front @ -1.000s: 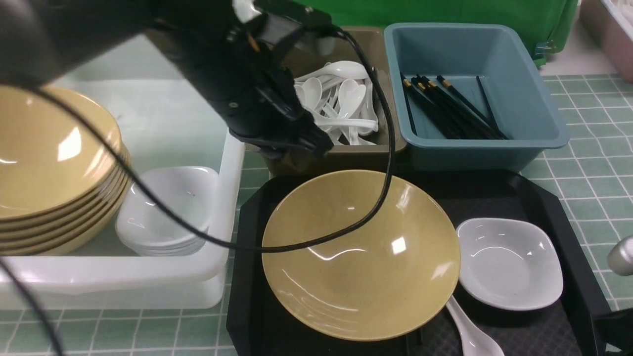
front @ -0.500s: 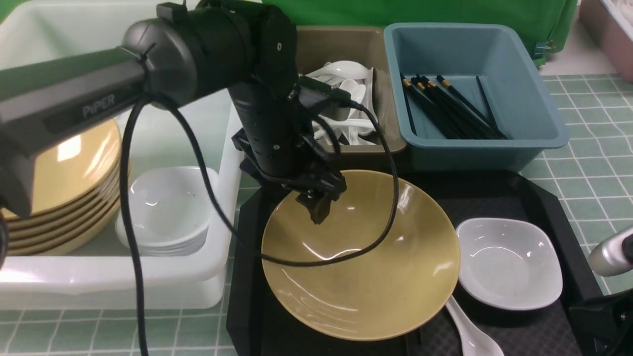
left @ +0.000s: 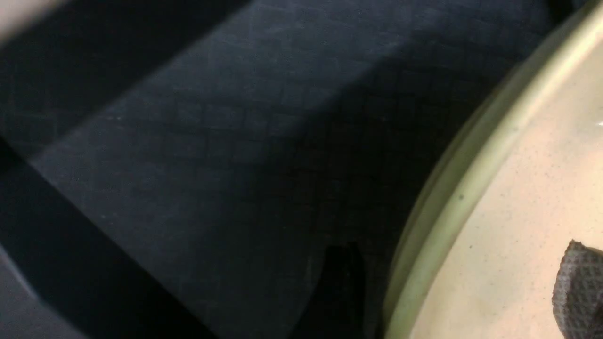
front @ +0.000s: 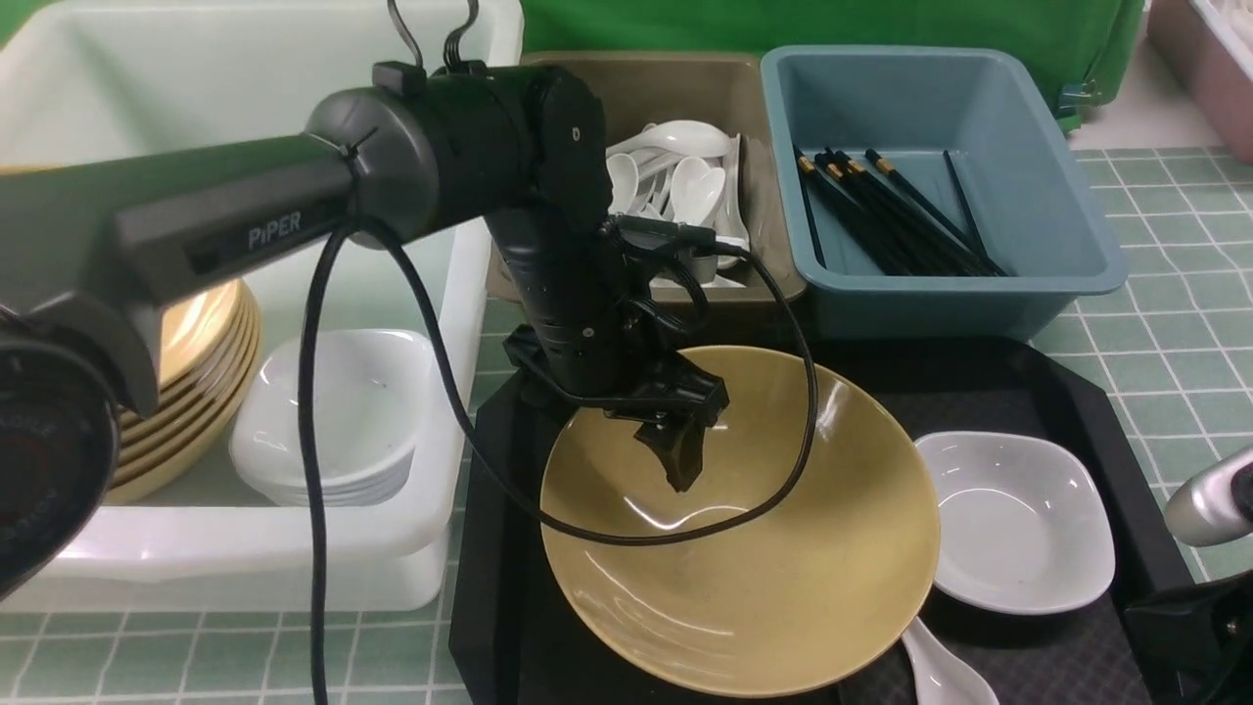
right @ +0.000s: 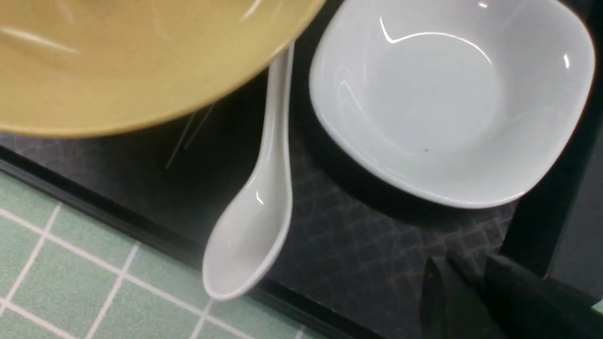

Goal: On blue table put chopsticks spoon bowls plates into blue grey white boxes.
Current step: 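Grasp the large bowl on the tray by its rim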

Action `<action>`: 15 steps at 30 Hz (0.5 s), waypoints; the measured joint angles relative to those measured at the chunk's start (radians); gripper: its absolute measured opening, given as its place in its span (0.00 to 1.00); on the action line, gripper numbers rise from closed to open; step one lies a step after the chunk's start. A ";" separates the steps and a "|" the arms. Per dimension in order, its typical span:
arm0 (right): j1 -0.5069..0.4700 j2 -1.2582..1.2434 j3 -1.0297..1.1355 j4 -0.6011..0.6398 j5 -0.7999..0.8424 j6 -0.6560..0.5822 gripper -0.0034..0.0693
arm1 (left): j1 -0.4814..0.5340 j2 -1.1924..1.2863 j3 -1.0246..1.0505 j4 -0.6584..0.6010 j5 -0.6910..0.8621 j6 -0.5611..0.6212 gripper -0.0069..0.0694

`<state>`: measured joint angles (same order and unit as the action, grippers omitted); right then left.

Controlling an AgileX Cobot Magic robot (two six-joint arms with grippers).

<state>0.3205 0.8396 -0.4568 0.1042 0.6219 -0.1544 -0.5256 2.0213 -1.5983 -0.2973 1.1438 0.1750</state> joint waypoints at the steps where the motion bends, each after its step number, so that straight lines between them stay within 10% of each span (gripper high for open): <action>1: 0.000 0.000 0.000 0.000 -0.002 0.000 0.24 | 0.000 -0.001 0.000 -0.001 -0.002 0.000 0.77; 8: 0.000 0.000 0.000 0.000 -0.011 0.000 0.25 | 0.000 0.027 0.007 -0.011 -0.040 0.006 0.72; 15: 0.000 0.003 0.000 0.000 -0.018 0.000 0.26 | 0.004 0.056 0.006 -0.035 -0.038 0.048 0.30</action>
<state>0.3205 0.8425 -0.4568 0.1042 0.6038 -0.1544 -0.5217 2.0770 -1.5922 -0.3320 1.1057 0.2228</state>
